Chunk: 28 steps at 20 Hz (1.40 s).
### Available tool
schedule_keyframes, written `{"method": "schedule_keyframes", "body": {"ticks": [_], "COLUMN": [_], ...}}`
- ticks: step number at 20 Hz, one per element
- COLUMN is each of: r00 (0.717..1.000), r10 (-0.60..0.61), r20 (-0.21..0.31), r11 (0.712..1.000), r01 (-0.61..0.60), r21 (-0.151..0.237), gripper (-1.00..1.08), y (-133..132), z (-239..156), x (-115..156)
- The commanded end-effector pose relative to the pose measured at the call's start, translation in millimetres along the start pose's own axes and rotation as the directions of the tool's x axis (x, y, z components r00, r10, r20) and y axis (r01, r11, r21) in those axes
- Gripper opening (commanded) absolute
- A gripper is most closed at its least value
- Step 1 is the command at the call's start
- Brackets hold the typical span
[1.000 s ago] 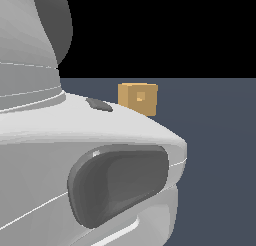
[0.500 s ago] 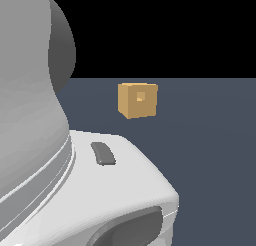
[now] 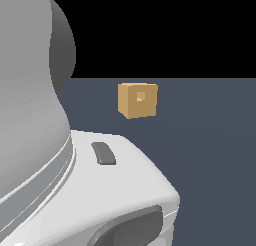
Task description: Insert the peg into the horizontal hole in a box.
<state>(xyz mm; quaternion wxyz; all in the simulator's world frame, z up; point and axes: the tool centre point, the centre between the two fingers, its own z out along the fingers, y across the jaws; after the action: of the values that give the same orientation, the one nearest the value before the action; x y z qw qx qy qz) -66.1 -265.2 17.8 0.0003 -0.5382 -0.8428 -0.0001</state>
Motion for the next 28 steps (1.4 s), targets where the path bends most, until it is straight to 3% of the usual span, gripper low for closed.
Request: {"method": "schedule_keyframes", "body": {"ticks": [1,7,13,28], "r00": [1.000,1.000,1.000,0.999], "r10": [0.000,0.003,0.010,0.037], "r20": [0.000,0.000,0.000,0.001], "r11": [1.000,1.000,1.000,0.999], "r01": [0.000,-0.003,-0.010,-0.037], "r21": [0.000,0.000,0.000,0.000], "gripper": [-1.00,-1.00,-1.00,-1.00], "y": [1.1,15.5,47.3,176.3], "z": [-0.2,-4.1,-12.6,-46.4], "x": [1.1,16.9,51.2,182.6]}}
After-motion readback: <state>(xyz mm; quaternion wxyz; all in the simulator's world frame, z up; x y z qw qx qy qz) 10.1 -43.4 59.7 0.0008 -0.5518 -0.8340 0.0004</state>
